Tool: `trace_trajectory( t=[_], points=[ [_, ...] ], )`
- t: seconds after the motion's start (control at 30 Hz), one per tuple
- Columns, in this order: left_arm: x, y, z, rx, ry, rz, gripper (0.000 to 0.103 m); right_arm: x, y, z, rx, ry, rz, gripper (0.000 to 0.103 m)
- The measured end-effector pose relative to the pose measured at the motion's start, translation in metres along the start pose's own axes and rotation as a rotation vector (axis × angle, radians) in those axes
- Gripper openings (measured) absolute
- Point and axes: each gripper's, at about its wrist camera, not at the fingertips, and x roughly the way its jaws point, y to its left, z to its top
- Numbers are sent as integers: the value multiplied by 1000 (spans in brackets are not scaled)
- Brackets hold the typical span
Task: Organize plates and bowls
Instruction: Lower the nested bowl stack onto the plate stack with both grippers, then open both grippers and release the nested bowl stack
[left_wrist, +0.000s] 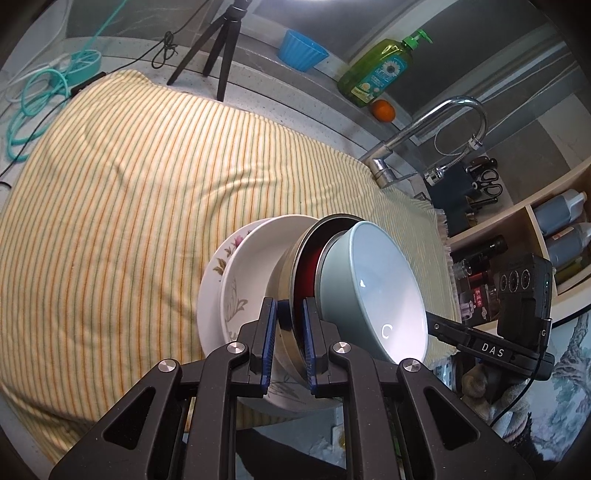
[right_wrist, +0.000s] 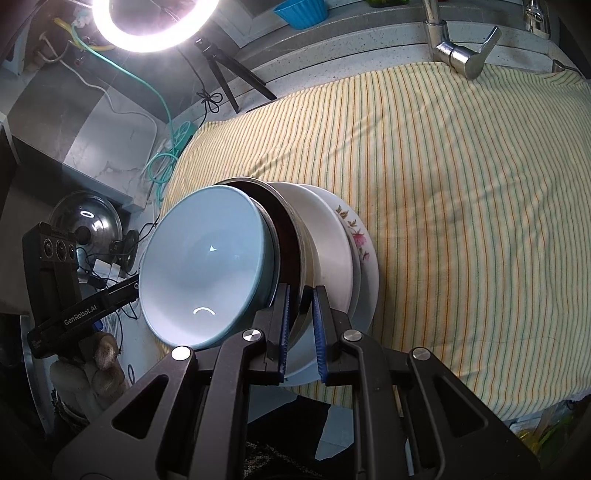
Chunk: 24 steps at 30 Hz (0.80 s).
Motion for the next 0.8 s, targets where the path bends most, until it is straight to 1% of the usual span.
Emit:
trace_trajectory(
  t=[0.27,0.47,0.5,0.53,0.57,0.6,0.7,0.73,0.77,0.8],
  points=[
    [-2,2,-2,-8,-3,9,12,0,2,1,-23,5,-4,14],
    [-6,1,-4,-5,-17,26,15,-5,6,0,-69,-10,-37,15],
    [-7,1,-4,-5,-17,26,15,-7,6,-1,-72,-13,-36,18],
    [-8,1,-5,-7,-18,29,17,-9,6,-1,-72,-16,-36,23],
    [-10,2,-6,-9,-23,32,21,-11,6,-1,-75,-21,-36,27],
    [-12,2,-6,-10,-27,35,22,-14,6,-2,-79,-30,-43,32],
    [-19,3,-8,-16,-47,46,23,-24,6,-5,-92,-49,-45,33],
    [-21,3,-8,-18,-54,49,25,-27,7,-6,-95,-55,-44,33],
    [-24,3,-9,-20,-61,51,29,-30,8,-7,-100,-60,-44,33],
    [-26,2,-10,-20,-70,55,30,-32,9,-7,-107,-66,-47,33]
  ],
)
